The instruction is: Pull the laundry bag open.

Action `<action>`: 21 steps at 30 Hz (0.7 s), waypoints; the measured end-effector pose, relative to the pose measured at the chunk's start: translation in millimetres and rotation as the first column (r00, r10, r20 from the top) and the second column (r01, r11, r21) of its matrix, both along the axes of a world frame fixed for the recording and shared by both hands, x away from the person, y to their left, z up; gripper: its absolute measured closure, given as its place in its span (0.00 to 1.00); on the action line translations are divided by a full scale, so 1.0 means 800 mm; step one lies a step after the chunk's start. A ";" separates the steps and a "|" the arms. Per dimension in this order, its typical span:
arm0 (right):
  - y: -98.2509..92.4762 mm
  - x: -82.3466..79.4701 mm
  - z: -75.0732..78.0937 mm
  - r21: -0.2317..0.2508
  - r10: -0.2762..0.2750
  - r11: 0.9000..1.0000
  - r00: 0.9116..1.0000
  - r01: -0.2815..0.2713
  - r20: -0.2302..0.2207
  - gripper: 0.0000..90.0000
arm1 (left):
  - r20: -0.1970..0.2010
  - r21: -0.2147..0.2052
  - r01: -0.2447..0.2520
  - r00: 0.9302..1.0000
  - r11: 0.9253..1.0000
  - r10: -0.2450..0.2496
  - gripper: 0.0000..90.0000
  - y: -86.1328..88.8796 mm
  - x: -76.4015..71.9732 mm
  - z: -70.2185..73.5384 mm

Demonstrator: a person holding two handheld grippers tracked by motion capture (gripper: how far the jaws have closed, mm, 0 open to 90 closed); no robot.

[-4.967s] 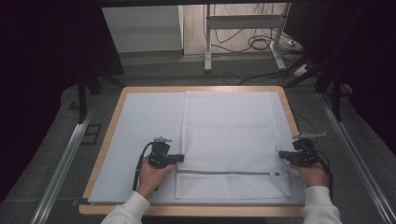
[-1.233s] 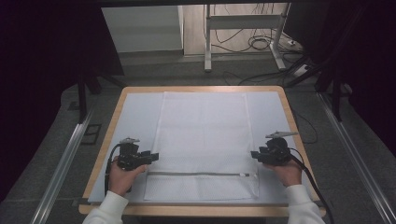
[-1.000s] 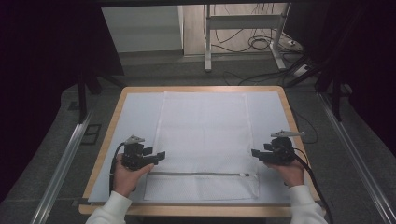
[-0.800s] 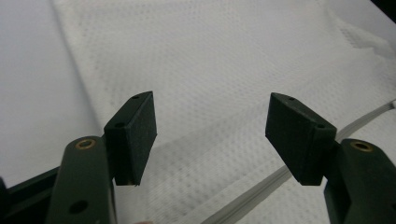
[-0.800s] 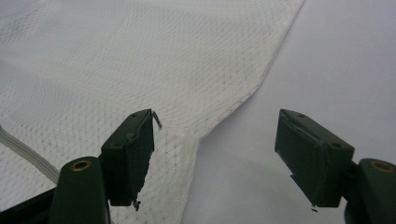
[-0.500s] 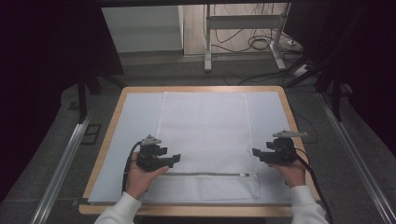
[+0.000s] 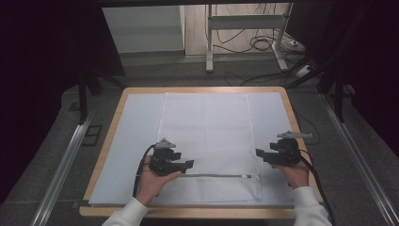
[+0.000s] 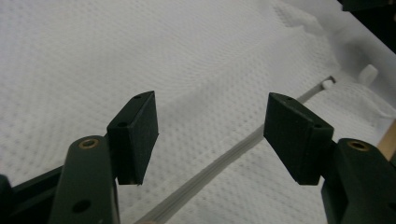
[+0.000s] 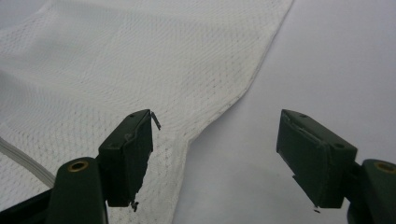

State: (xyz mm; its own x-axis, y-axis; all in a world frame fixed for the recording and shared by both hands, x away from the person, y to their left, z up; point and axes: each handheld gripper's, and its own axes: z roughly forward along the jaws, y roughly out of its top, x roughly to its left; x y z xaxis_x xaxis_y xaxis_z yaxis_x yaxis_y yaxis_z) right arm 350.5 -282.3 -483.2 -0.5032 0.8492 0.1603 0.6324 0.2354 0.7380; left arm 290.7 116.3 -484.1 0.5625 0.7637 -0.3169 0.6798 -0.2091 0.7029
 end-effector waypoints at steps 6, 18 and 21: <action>0.001 -0.001 -0.001 -0.004 0.000 1.000 1.000 0.000 -0.005 0.29 | 0.016 -0.018 0.017 1.000 1.000 -0.016 0.41 -0.009 -0.003 0.009; 0.000 0.001 0.001 0.007 0.006 1.000 1.000 -0.006 0.000 0.29 | 0.004 0.018 0.030 1.000 0.999 -0.031 0.40 -0.031 -0.003 0.004; 0.000 0.001 0.000 0.006 0.010 1.000 1.000 -0.010 0.000 0.29 | -0.001 0.022 0.044 0.999 0.999 -0.044 0.40 -0.037 -0.005 0.003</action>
